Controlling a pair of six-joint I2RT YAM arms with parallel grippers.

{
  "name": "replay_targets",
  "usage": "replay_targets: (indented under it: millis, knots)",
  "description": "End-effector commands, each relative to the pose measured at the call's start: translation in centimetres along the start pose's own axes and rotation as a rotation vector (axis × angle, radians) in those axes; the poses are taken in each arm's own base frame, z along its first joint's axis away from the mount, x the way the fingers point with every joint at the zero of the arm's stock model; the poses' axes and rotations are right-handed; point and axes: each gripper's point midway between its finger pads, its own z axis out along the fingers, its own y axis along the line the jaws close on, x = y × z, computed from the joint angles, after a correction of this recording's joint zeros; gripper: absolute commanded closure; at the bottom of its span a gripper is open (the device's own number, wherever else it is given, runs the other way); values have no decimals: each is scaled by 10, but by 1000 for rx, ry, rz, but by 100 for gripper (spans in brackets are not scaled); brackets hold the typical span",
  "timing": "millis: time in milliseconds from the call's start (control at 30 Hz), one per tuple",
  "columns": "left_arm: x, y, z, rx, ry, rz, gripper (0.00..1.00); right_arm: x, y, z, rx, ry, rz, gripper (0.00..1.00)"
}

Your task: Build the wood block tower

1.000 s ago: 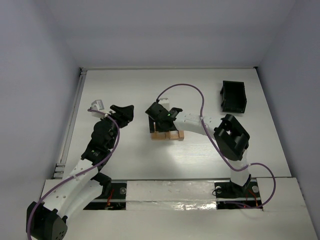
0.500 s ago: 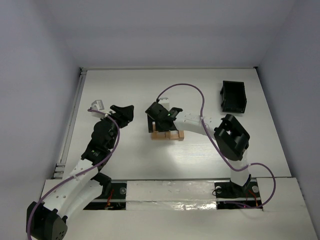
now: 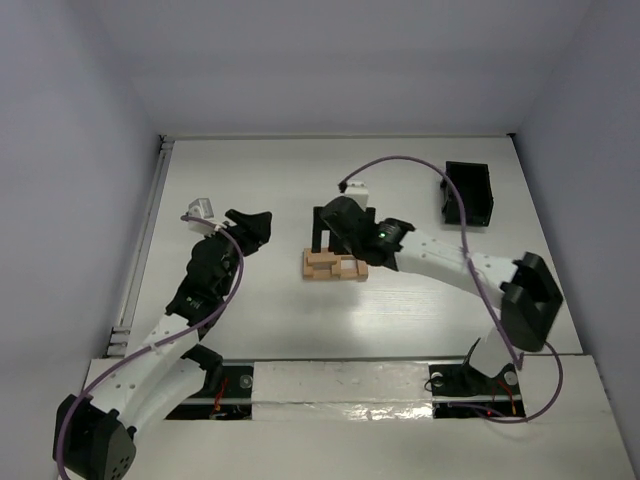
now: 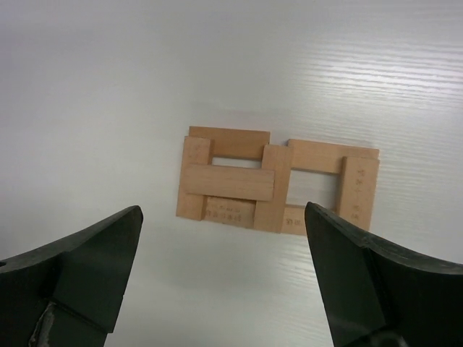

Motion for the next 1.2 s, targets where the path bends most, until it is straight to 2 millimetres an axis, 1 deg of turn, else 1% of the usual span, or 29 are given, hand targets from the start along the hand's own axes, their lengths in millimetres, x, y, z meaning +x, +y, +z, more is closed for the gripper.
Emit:
replay_targets:
  millis: [0,33,67,100,133,167,200,233,267,300,333,367,400,433,467,500,533,567,600,633,700,800,967,1033,1100,1167]
  knots:
    - [-4,-17,3,60,4,8,45,-34,-4,-33,-69,-180,98,0]
    - [0,-16,3,53,24,14,45,-53,-12,-58,-89,-254,146,0]
    - [0,-17,3,55,31,15,44,-57,-19,-68,-96,-289,167,0]
    - [2,-17,3,55,39,15,44,-49,-31,-69,-90,-306,175,0]
    - [4,-18,2,61,52,15,43,-62,-40,-92,-115,-368,215,0]
    - [8,-16,1,61,61,7,43,-64,-46,-101,-123,-394,227,0]
    - [7,-18,-2,78,58,-1,43,-55,-56,-100,-121,-399,228,0]
    - [8,-21,-5,99,63,-8,43,-55,-62,-105,-120,-418,237,0]
    - [14,-16,-7,97,75,-7,42,-59,-69,-119,-141,-449,268,0]
    - [12,-17,-11,109,66,-15,42,-58,-73,-122,-148,-463,279,0]
    - [14,-15,-13,105,74,-13,42,-46,-82,-117,-131,-455,273,0]
    - [16,-11,-16,100,79,-10,42,-47,-87,-125,-148,-475,297,0]
    - [13,-12,-20,109,70,-4,42,-45,-91,-126,-148,-484,309,0]
    - [15,-10,-23,104,79,6,43,-33,-100,-120,-131,-478,303,0]
    - [17,-9,-26,110,84,17,44,-31,-104,-121,-131,-485,317,0]
    - [11,-13,-33,140,67,24,44,-32,-108,-127,-145,-506,345,0]
    - [12,-15,-37,158,71,42,44,-29,-112,-127,-147,-513,360,0]
    - [13,-14,-40,166,72,47,44,-16,-118,-119,-139,-500,364,0]
    - [8,-17,-45,184,56,46,44,-17,-120,-124,-160,-518,389,0]
    - [10,-13,-47,168,65,51,44,-14,-123,-122,-157,-521,397,0]
    - [6,-13,-49,159,60,55,44,-2,-128,-116,-152,-510,401,0]
    - [9,-9,-45,131,77,57,46,3,-127,-114,-169,-497,399,0]
    - [18,-13,-40,154,105,27,50,12,-117,-110,-225,-459,386,0]
    - [19,-17,-40,169,111,21,51,15,-117,-109,-228,-452,381,0]
    - [18,-18,-40,168,112,22,51,16,-122,-111,-213,-454,385,0]
    - [16,-17,-40,159,113,31,50,13,-124,-116,-218,-468,392,0]
